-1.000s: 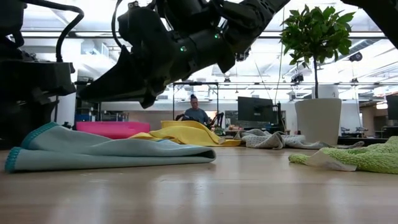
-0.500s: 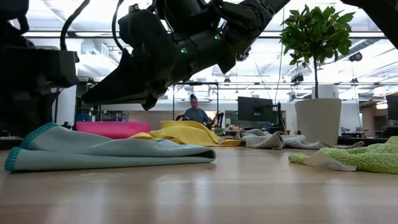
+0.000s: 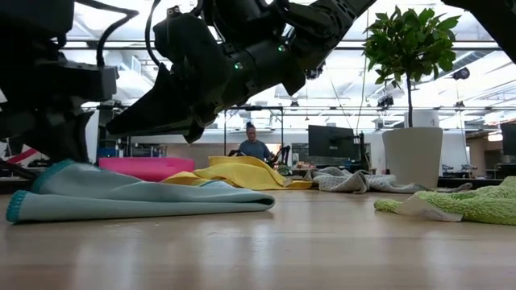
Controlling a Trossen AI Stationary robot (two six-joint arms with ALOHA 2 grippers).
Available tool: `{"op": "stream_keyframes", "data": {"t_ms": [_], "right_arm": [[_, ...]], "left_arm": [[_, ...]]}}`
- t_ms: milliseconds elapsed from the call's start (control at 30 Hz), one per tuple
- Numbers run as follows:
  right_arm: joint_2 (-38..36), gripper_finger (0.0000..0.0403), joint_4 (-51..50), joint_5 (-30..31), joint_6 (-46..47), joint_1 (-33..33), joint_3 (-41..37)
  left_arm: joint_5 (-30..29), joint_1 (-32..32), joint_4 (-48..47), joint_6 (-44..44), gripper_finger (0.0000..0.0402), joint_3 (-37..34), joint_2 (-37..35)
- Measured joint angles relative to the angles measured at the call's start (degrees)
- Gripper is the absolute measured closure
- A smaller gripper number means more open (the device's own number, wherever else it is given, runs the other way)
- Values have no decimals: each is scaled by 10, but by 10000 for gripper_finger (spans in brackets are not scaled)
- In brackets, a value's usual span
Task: Fold microfiber towels
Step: Fold the light blue microfiber cloth
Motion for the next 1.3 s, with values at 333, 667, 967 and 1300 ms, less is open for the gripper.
{"op": "stream_keyframes", "data": {"t_ms": [333,667,967,1300], "right_arm": [[1,373,-18,0,11,0,0],[23,258,14,97,53,-5,0],[54,254,73,75,82,-9,9],[64,332,77,71,80,-8,9]], "left_arm": [[21,1,9,-30,386,-3,0],[38,6,7,-45,307,4,0],[58,7,39,-47,307,9,0],[46,8,71,-105,347,-21,31]]}}
